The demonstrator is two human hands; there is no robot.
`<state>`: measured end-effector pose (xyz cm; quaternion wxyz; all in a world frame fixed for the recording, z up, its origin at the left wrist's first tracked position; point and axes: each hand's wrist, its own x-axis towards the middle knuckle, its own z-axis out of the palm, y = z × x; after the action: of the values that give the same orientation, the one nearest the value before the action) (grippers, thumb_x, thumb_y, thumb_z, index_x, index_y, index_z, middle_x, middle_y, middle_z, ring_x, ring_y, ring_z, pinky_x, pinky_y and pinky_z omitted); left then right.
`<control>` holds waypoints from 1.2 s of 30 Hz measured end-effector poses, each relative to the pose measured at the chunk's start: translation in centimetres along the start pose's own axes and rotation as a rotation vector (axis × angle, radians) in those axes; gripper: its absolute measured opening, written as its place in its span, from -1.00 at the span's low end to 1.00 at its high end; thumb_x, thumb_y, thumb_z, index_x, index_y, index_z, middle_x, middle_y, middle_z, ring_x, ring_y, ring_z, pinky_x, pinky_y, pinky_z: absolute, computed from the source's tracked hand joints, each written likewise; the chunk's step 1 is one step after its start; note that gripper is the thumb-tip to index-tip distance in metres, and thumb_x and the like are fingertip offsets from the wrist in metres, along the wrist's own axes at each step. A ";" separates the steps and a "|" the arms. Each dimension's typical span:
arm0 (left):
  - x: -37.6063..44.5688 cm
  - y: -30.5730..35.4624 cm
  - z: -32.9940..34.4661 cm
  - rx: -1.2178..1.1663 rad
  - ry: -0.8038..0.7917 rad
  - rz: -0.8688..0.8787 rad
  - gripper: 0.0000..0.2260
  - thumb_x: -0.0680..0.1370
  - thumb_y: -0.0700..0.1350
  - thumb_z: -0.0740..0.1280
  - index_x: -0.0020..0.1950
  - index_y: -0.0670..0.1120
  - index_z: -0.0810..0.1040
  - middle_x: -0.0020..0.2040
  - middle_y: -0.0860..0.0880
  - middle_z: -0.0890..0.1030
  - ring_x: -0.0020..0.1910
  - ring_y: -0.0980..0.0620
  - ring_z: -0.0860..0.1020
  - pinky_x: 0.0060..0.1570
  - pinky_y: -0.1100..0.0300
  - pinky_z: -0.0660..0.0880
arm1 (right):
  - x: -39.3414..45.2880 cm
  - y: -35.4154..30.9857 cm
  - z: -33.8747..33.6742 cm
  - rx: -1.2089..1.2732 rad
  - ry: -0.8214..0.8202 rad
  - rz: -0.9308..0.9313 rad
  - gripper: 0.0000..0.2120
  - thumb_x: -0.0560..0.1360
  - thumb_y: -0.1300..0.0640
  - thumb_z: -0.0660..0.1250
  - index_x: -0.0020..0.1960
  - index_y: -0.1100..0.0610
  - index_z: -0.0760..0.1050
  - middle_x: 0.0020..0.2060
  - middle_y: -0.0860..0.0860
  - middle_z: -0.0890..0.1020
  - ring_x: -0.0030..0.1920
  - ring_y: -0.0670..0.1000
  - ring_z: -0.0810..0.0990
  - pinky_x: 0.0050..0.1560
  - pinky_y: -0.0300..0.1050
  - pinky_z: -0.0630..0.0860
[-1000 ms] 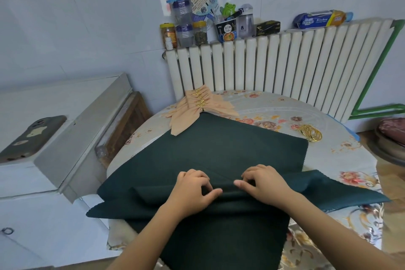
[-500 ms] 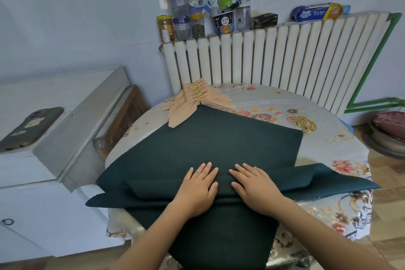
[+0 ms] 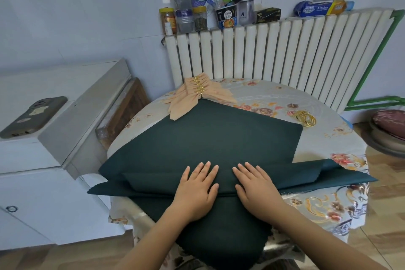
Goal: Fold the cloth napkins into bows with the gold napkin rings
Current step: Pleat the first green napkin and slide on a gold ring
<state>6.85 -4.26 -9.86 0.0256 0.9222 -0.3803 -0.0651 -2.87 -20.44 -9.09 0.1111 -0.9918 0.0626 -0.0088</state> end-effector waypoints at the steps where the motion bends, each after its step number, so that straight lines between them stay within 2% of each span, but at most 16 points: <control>1: 0.0 0.0 -0.1 -0.012 -0.007 0.003 -0.53 0.65 0.10 -0.11 0.55 0.10 -0.15 0.56 0.09 -0.13 0.52 0.13 -0.19 0.48 0.02 -0.26 | 0.6 -0.5 -0.2 0.101 0.042 -0.006 -0.45 0.56 -0.07 -0.13 0.50 0.07 0.16 0.49 -0.05 0.20 0.50 -0.04 0.10 0.46 -0.19 -0.07; 2: 0.1 0.0 -0.1 -0.025 -0.010 0.013 -0.53 0.65 0.08 -0.11 0.55 0.10 -0.14 0.56 0.09 -0.13 0.51 0.14 -0.19 0.48 0.03 -0.25 | 1.2 -1.3 -0.4 0.237 0.102 -0.003 -0.56 0.57 0.07 0.06 0.44 0.08 0.29 0.41 -0.02 0.36 0.44 -0.04 0.23 0.42 -0.22 0.07; 4: 0.1 -0.3 -0.3 -0.092 -0.010 0.051 -0.55 0.67 0.01 -0.09 0.55 0.06 -0.09 0.56 0.09 -0.09 0.51 0.15 -0.17 0.48 0.08 -0.26 | 2.3 -3.1 -0.5 0.562 0.161 0.075 -0.71 0.51 0.23 0.21 0.19 0.04 0.49 0.14 -0.03 0.57 0.17 -0.08 0.47 0.21 -0.27 0.36; 6: 0.2 -1.0 -0.6 -0.219 -0.007 0.066 -0.57 0.67 -0.08 -0.04 0.55 0.01 0.00 0.56 0.06 -0.01 0.52 0.16 -0.11 0.47 0.17 -0.24 | 3.3 -4.4 -0.1 0.822 0.105 0.217 -0.84 0.48 0.23 0.28 -0.06 -0.03 0.48 -0.07 -0.04 0.61 -0.10 -0.09 0.54 0.04 -0.19 0.52; 8: 0.1 -2.5 -0.7 -0.278 0.022 0.025 -0.58 0.65 -0.15 0.02 0.53 -0.01 0.12 0.55 0.04 0.07 0.52 0.14 -0.03 0.46 0.20 -0.18 | 4.1 -4.6 0.3 0.855 0.086 0.305 -0.86 0.46 0.17 0.35 -0.15 -0.05 0.43 -0.15 -0.03 0.61 -0.19 -0.07 0.54 0.01 -0.09 0.55; 11: -0.8 -5.9 -1.2 -0.265 0.095 -0.117 -0.61 0.62 -0.07 0.16 0.46 0.08 0.28 0.47 0.07 0.26 0.46 0.09 0.16 0.41 0.18 0.01 | 4.5 -5.0 0.5 0.710 0.050 0.279 -0.87 0.41 0.03 0.44 -0.11 -0.10 0.50 -0.15 -0.09 0.55 -0.16 -0.10 0.51 -0.13 -0.22 0.43; 13: -1.3 -7.6 -2.0 -0.262 0.044 -0.182 -0.62 0.57 0.06 0.26 0.39 0.16 0.35 0.34 0.07 0.34 0.38 0.06 0.23 0.35 0.13 0.10 | 4.5 -5.7 0.2 0.587 0.006 0.249 -0.83 0.41 -0.07 0.43 -0.01 -0.18 0.54 -0.12 -0.13 0.47 -0.12 -0.12 0.48 -0.15 -0.22 0.36; 16: -0.9 -8.3 -3.8 -0.226 -0.036 -0.223 -0.65 0.45 0.19 0.36 0.21 0.18 0.43 0.11 0.11 0.41 0.24 0.05 0.32 0.22 0.09 0.18 | 4.4 -6.8 0.0 0.392 -0.048 0.204 -0.73 0.44 -0.19 0.35 0.13 -0.26 0.51 0.00 -0.11 0.43 0.02 -0.10 0.50 -0.08 -0.20 0.41; 18: -0.3 -8.4 -4.8 -0.192 -0.062 -0.216 -0.63 0.39 0.24 0.41 0.09 0.15 0.44 0.00 0.12 0.42 0.14 0.06 0.38 0.11 0.12 0.24 | 4.6 -6.9 -0.2 0.350 -0.077 0.191 -0.70 0.45 -0.22 0.32 0.18 -0.29 0.48 0.07 -0.08 0.43 0.11 -0.07 0.51 0.01 -0.17 0.44; 21: 0.4 -8.7 -5.4 -0.199 -0.115 -0.216 -0.57 0.31 0.27 0.46 0.02 0.10 0.43 -0.01 0.11 0.46 0.03 0.07 0.43 0.00 0.15 0.39 | 4.9 -6.9 -0.5 0.309 -0.130 0.177 -0.65 0.45 -0.24 0.30 0.23 -0.29 0.44 0.12 -0.06 0.42 0.16 -0.04 0.50 0.07 -0.15 0.43; 24: 0.4 -8.7 -5.6 -0.192 -0.159 -0.268 -0.49 0.29 0.30 0.46 0.10 0.06 0.45 0.09 0.09 0.52 0.06 0.05 0.48 0.05 0.11 0.46 | 5.1 -7.1 -0.8 0.258 -0.160 0.154 -0.60 0.47 -0.24 0.28 0.29 -0.29 0.40 0.15 -0.04 0.41 0.16 -0.02 0.50 0.05 -0.15 0.42; 25: 0.4 -8.5 -5.7 -0.179 -0.160 -0.279 -0.48 0.30 0.30 0.45 0.12 0.05 0.47 0.08 0.09 0.52 0.06 0.05 0.49 0.01 0.12 0.46 | 5.2 -7.1 -0.8 0.253 -0.164 0.147 -0.60 0.47 -0.24 0.28 0.29 -0.29 0.40 0.16 -0.05 0.41 0.16 -0.03 0.50 0.02 -0.16 0.42; 27: 0.0 -7.9 -6.0 -0.161 -0.131 -0.274 -0.57 0.32 0.28 0.44 0.01 0.03 0.51 -0.09 0.09 0.53 -0.05 0.05 0.51 -0.21 0.17 0.41 | 5.3 -7.0 -0.9 0.249 -0.172 0.136 -0.59 0.47 -0.24 0.28 0.30 -0.29 0.40 0.16 -0.05 0.42 0.15 -0.03 0.50 -0.02 -0.17 0.41; 29: -0.6 -7.0 -6.1 -0.121 -0.046 -0.248 -0.67 0.34 0.25 0.44 -0.15 0.04 0.48 -0.19 0.08 0.53 -0.14 0.05 0.51 -0.30 0.19 0.35 | 5.4 -7.0 -0.8 0.252 -0.173 0.132 -0.59 0.47 -0.24 0.28 0.30 -0.29 0.39 0.16 -0.04 0.42 0.15 -0.03 0.50 -0.02 -0.17 0.41; 33: -2.4 -4.9 -4.9 -0.048 0.168 -0.215 -0.80 0.44 0.07 0.37 -0.15 0.02 0.39 -0.08 0.04 0.57 -0.01 -0.01 0.52 -0.23 0.17 0.32 | 5.3 -6.8 -0.5 0.260 -0.174 0.119 -0.59 0.48 -0.22 0.27 0.32 -0.27 0.38 0.16 -0.03 0.42 0.17 -0.02 0.49 0.06 -0.14 0.42; 36: -3.4 -3.6 -4.2 -0.181 0.176 -0.186 -0.86 0.49 0.03 0.31 -0.07 -0.02 0.45 -0.05 0.01 0.57 -0.02 -0.02 0.52 -0.19 0.18 0.37 | 5.4 -6.4 -0.6 0.270 -0.210 0.089 -0.59 0.51 -0.18 0.24 0.35 -0.26 0.35 0.15 -0.03 0.40 0.18 -0.01 0.48 0.06 -0.14 0.43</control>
<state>7.51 0.67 -5.75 0.1357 0.9495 -0.2821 -0.0202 3.25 -15.03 -7.05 0.2495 -0.9596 0.0927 0.0915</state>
